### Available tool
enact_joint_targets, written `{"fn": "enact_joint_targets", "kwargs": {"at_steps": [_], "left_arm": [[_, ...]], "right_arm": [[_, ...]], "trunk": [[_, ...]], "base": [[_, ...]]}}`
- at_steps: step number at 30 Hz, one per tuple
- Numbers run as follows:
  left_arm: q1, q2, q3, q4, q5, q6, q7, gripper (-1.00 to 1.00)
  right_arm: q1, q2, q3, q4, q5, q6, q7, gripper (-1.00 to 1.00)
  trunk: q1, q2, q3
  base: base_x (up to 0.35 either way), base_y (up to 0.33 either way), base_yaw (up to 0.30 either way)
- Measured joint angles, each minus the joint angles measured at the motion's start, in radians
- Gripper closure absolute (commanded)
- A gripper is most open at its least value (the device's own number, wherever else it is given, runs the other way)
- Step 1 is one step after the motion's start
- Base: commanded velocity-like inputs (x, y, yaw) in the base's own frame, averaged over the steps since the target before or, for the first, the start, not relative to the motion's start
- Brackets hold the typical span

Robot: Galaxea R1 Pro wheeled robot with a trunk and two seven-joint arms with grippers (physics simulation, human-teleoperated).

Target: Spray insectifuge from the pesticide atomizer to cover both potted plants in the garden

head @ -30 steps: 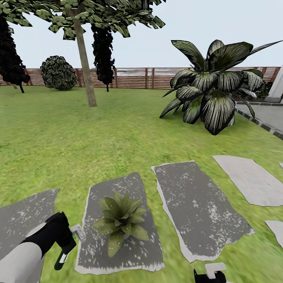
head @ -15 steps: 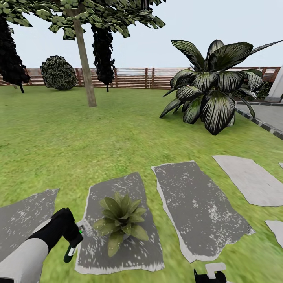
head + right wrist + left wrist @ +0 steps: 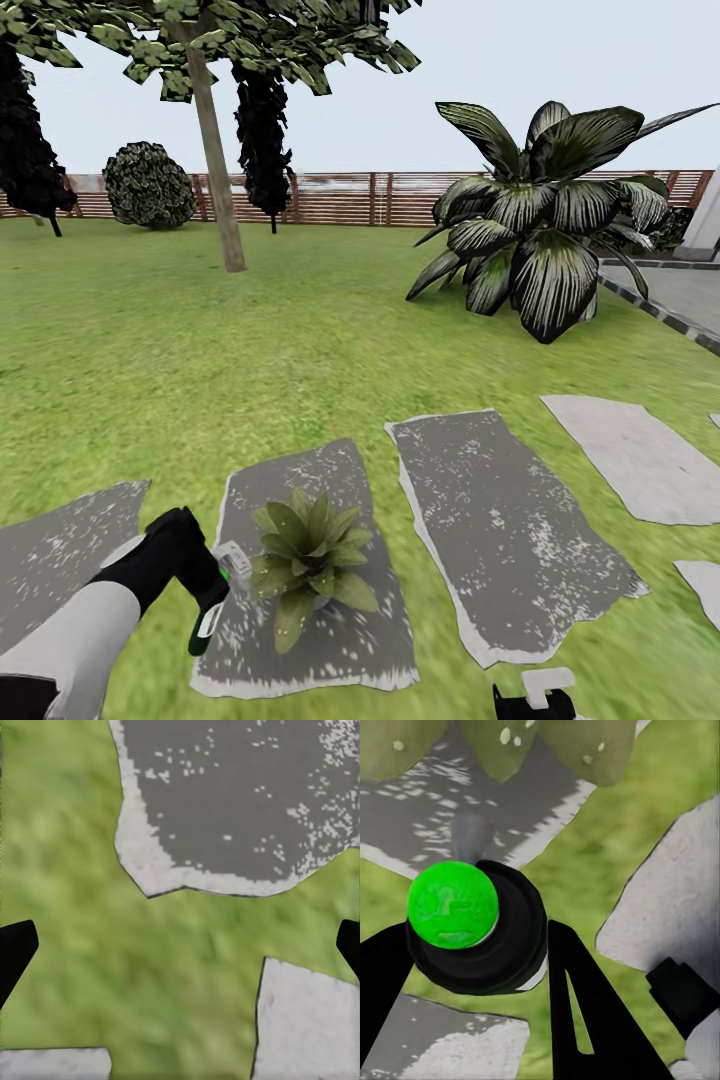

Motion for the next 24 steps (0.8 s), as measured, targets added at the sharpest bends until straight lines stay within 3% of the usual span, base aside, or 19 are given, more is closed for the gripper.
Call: {"fn": "enact_joint_targets", "kwargs": {"at_steps": [5,8,15,24], "left_arm": [[0.007,0.057,-0.002,0.016,-0.005,-0.006,-0.008,1.0],[0.01,0.072,-0.003,0.019,-0.002,-0.007,-0.009,1.0],[0.009,0.051,-0.001,0.017,0.004,-0.005,-0.024,1.0],[0.013,0.045,-0.001,0.009,0.0,0.005,-0.046,1.0]], "right_arm": [[0.0,-0.001,-0.001,0.0,0.0,0.0,0.0,-1.0],[0.0,-0.001,0.0,0.0,0.0,0.0,0.0,-1.0],[0.0,-0.001,-0.001,0.0,0.0,0.0,-0.001,-1.0],[0.0,-0.001,-0.001,0.0,0.0,0.0,-0.001,-1.0]], "trunk": [[0.0,0.0,0.0],[0.0,0.0,0.0],[0.0,0.0,0.0],[0.0,0.0,0.0]], "base": [[0.0,0.0,0.0],[0.0,0.0,0.0],[0.0,0.0,0.021],[0.0,-0.008,0.23]]}}
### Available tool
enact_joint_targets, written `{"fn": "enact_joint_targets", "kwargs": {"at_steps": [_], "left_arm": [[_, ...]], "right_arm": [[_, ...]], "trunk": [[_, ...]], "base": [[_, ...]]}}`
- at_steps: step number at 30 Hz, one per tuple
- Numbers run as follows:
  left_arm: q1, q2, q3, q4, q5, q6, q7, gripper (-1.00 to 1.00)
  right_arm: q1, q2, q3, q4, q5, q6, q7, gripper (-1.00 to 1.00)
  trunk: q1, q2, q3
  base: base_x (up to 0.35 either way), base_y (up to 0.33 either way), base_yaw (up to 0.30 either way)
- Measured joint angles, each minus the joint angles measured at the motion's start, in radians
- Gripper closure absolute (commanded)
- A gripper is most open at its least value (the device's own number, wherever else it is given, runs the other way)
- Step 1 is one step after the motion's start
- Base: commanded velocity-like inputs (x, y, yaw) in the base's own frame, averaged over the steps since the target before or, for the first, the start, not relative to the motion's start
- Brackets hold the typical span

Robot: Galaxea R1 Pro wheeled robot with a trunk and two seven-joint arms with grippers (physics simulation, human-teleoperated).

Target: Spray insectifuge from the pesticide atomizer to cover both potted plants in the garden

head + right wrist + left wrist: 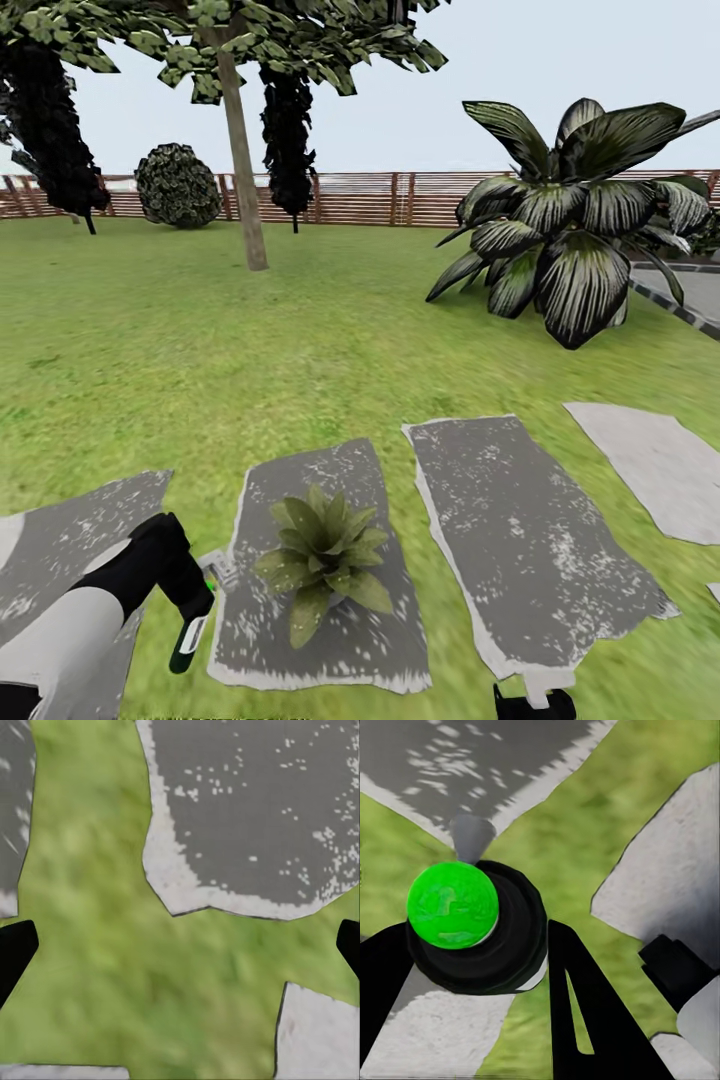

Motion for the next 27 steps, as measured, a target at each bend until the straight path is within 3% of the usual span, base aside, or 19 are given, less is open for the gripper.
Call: {"fn": "enact_joint_targets", "kwargs": {"at_steps": [6,15,20,27], "left_arm": [[0.0,0.0,0.0,-0.006,0.0,0.004,0.003,1.0],[-0.001,-0.002,0.008,-0.006,0.001,0.009,0.012,1.0],[-0.001,-0.002,0.01,-0.005,0.002,0.009,0.012,1.0],[-0.001,-0.013,0.009,-0.004,0.002,0.011,0.012,1.0]], "right_arm": [[0.0,-0.001,0.001,0.001,0.001,0.001,0.002,-1.0],[0.0,-0.003,0.0,0.0,0.0,0.0,0.0,-1.0],[0.0,-0.003,0.0,0.0,0.0,0.0,-0.001,-1.0],[0.0,-0.003,0.001,0.0,0.0,0.0,-0.001,-1.0]], "trunk": [[0.0,0.0,0.0],[0.0,0.0,0.0],[0.0,0.0,0.0],[0.0,0.0,0.0]], "base": [[-0.001,-0.236,0.023],[-0.225,-0.204,0.012],[-0.085,-0.244,0.204],[0.12,-0.265,0.271]]}}
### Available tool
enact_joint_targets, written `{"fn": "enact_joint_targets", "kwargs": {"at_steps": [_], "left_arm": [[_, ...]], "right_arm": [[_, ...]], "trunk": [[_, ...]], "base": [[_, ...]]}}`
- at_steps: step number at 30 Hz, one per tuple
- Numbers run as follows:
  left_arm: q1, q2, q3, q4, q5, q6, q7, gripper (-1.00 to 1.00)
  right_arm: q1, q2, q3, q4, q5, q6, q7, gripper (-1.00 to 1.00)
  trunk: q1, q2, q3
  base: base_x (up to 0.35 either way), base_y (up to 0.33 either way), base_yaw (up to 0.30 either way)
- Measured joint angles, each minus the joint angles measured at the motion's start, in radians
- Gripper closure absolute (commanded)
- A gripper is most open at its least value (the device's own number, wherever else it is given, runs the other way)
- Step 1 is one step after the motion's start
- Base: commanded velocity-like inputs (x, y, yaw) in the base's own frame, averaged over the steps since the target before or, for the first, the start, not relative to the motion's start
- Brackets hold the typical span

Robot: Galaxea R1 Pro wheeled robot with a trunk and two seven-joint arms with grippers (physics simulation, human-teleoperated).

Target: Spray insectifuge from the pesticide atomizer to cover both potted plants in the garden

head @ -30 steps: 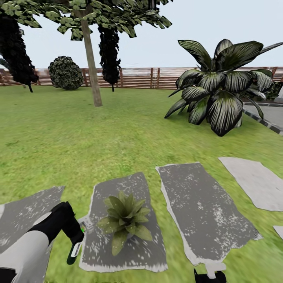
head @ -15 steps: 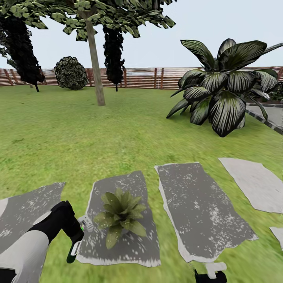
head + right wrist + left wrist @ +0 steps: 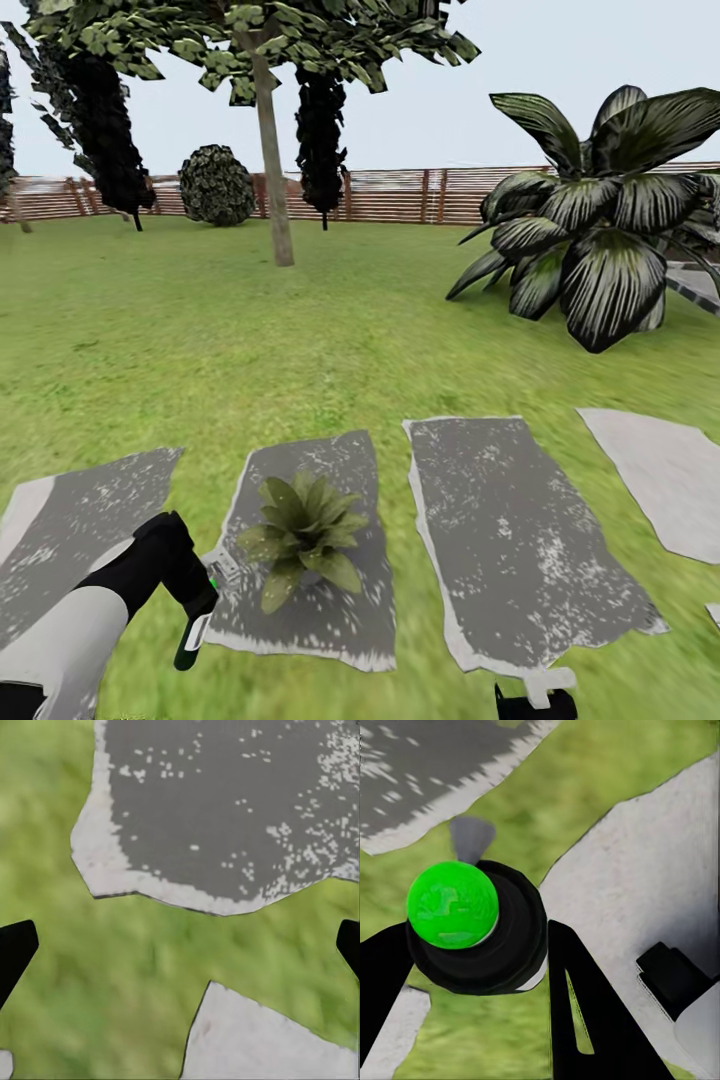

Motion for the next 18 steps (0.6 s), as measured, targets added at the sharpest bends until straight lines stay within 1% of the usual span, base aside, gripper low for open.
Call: {"fn": "enact_joint_targets", "kwargs": {"at_steps": [4,8,11,18], "left_arm": [[0.0,-0.002,0.0,-0.002,0.0,0.0,-0.001,1.0],[0.0,-0.002,0.002,-0.002,0.0,0.0,-0.001,1.0],[-0.001,-0.002,0.001,-0.003,0.001,0.0,-0.001,1.0],[-0.013,-0.002,0.001,-0.005,0.003,0.002,-0.007,1.0]], "right_arm": [[0.0,0.0,0.0,0.0,0.0,0.0,0.0,-1.0],[0.0,0.0,0.0,0.0,0.0,0.0,0.0,-1.0],[0.0,0.0,0.0,0.0,0.0,0.0,0.0,-1.0],[0.0,0.0,0.0,0.0,0.0,0.0,0.0,-1.0]], "trunk": [[0.0,0.0,0.0],[0.0,0.0,0.0],[0.001,0.0,0.0],[0.001,0.0,0.0]], "base": [[0.17,-0.253,0.267],[0.065,-0.26,0.085],[-0.147,-0.239,0.012],[-0.244,-0.203,0.006]]}}
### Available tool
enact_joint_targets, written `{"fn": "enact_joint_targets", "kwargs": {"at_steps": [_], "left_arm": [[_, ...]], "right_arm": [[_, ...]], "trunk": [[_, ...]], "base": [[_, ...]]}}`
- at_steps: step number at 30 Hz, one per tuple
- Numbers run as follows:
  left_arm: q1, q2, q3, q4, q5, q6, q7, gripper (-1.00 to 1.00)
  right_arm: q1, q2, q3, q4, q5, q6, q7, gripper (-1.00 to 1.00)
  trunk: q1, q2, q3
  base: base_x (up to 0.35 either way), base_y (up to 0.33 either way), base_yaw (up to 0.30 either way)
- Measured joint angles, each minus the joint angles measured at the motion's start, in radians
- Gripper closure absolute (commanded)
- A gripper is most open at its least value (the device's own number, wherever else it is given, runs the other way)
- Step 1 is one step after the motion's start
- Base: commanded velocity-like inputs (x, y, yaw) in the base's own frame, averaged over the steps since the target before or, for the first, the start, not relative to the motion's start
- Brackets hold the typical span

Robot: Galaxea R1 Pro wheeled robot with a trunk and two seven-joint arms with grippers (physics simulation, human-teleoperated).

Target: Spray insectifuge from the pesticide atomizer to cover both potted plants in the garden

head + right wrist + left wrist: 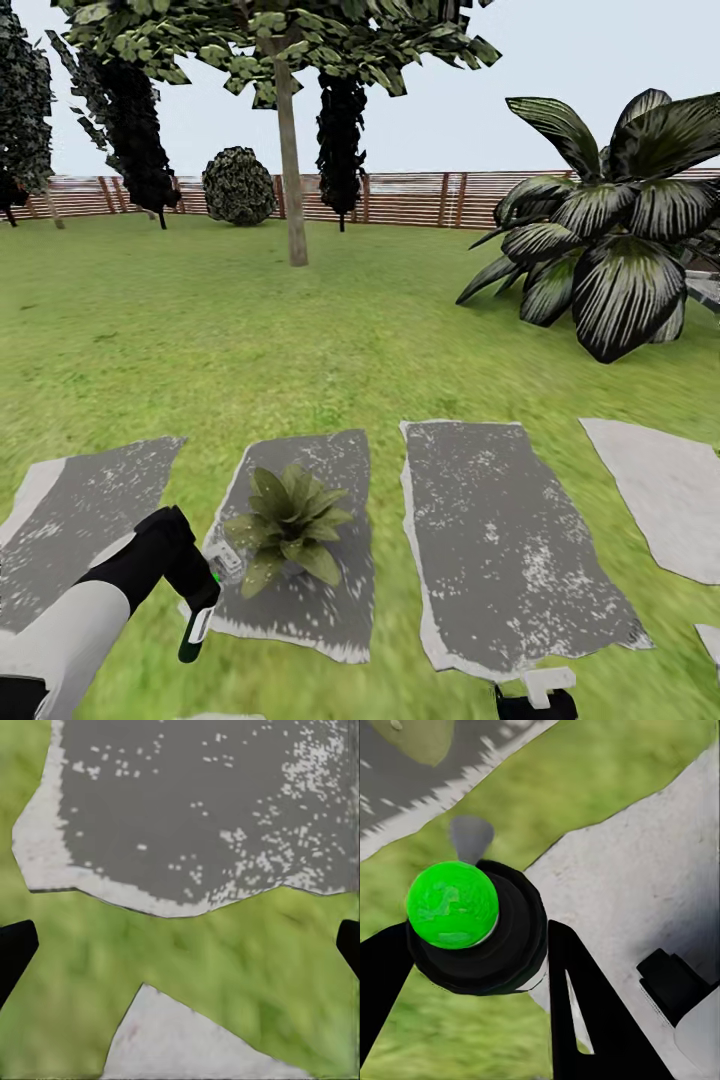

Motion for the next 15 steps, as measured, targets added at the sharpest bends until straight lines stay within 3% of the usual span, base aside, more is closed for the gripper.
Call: {"fn": "enact_joint_targets", "kwargs": {"at_steps": [5,15], "left_arm": [[0.0,0.0,0.0,0.0,0.002,0.0,0.0,1.0],[0.003,-0.003,0.003,0.001,0.001,0.0,0.001,1.0]], "right_arm": [[0.0,0.001,0.0,0.0,0.0,0.0,0.0,-1.0],[0.0,0.002,0.0,0.0,0.0,0.0,0.0,-1.0]], "trunk": [[-0.001,0.0,0.0],[-0.001,0.0,0.0]], "base": [[-0.011,-0.247,0.192],[0.14,-0.269,0.274]]}}
